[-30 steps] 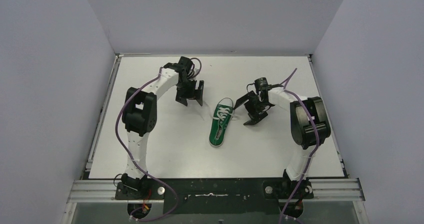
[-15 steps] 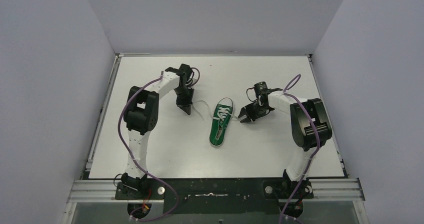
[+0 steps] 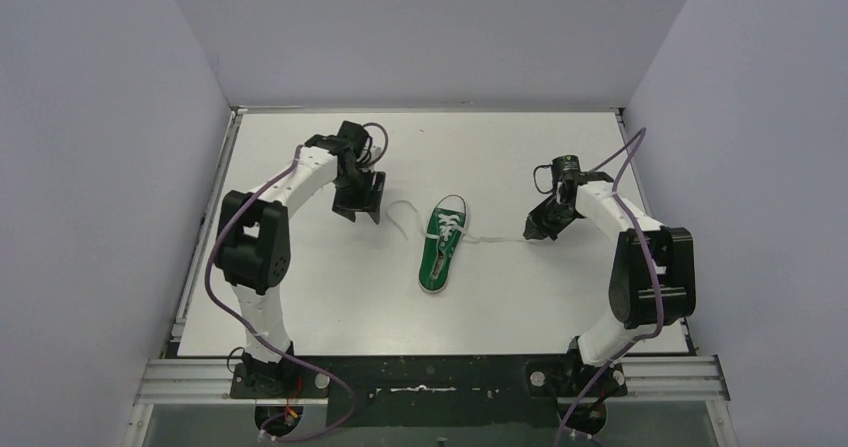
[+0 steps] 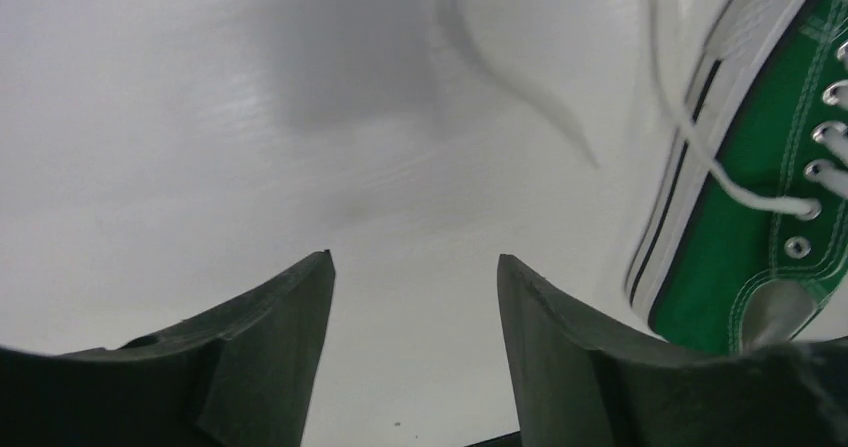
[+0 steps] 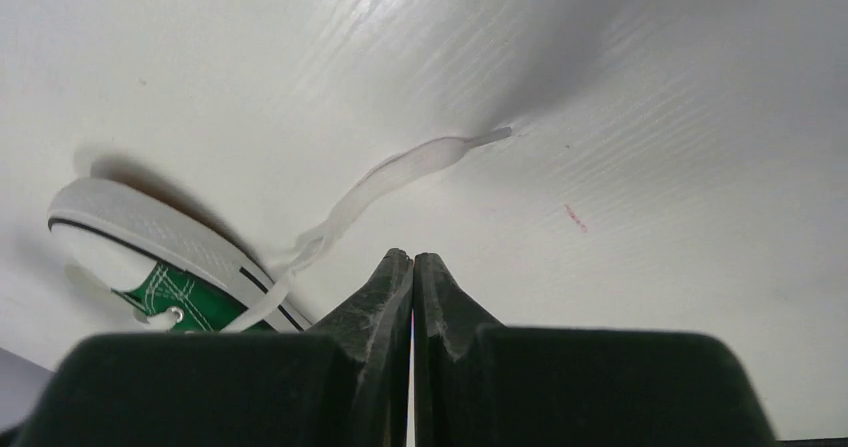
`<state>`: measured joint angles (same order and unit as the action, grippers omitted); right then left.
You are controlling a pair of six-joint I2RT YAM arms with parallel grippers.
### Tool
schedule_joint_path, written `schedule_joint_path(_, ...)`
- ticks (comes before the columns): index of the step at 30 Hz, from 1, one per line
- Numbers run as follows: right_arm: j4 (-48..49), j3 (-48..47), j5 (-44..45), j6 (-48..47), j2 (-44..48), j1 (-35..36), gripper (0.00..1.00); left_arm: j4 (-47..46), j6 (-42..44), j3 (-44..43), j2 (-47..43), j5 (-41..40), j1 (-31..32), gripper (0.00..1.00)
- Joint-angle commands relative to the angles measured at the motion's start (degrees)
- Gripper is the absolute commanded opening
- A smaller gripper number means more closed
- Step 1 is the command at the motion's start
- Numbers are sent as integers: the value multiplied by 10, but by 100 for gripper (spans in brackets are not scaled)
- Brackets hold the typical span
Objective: Tie the shoes
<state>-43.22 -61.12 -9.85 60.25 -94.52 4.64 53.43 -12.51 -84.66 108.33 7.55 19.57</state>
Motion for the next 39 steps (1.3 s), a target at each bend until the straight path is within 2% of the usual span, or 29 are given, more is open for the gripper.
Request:
schedule_joint_path(1,-24,-32,-11,-118,47,3,0,-37,13,-120,86,-2,37,62)
schedule_joint_path(7,-43,-30,-24,-156,76,-14,0,-28,3,-211,172,-56,63,65)
schedule_joint_path(12,-42,-6,-26,-175,101,-40,0,-12,5,-221,212,-102,79,53)
schedule_joint_path(14,-39,-6,-31,-194,102,-45,0,0,1,-218,216,-126,72,30)
schedule_joint_path(16,-23,-13,-67,-245,93,-44,0,14,0,-212,216,-142,60,11)
schedule_joint_path(17,-22,-21,-85,-266,82,-40,4,26,0,-209,213,-152,53,0)
schedule_joint_path(20,-26,-47,-118,-275,33,-19,41,48,-5,-157,173,-168,25,0)
schedule_joint_path(21,-38,-57,-121,-259,11,-12,50,48,-9,-130,145,-171,16,0)
schedule_joint_path(23,-26,-67,-145,-208,-27,7,57,49,-21,-71,88,-165,1,0)
schedule_joint_path(28,35,-73,-93,0,-83,73,63,95,-60,30,-19,-157,-6,0)
schedule_joint_path(30,51,-77,-77,54,-103,88,65,105,-70,59,-43,-166,-7,0)
schedule_joint_path(37,46,-71,-15,183,-135,114,63,80,-57,86,-44,-172,-9,0)
schedule_joint_path(39,26,-62,3,215,-138,115,58,71,-55,85,-41,-158,-8,0)
